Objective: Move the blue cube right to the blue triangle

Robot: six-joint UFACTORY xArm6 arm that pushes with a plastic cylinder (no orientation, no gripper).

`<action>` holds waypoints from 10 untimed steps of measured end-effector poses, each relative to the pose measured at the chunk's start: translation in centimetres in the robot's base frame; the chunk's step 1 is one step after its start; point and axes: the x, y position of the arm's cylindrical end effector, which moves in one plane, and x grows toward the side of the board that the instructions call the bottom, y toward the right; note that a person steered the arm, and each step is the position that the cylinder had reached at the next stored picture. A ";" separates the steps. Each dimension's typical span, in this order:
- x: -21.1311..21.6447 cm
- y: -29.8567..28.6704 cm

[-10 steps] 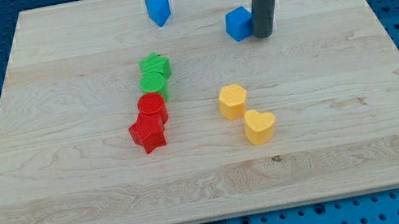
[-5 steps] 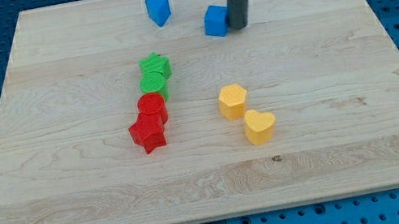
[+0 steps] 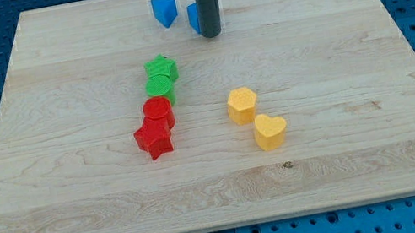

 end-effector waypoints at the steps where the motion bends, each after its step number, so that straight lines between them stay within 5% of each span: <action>1: -0.8 -0.6; 3: 0.8 0.5; 5: -2.7 1.5; 8: -3.2 -2.9; 10: -0.2 -2.6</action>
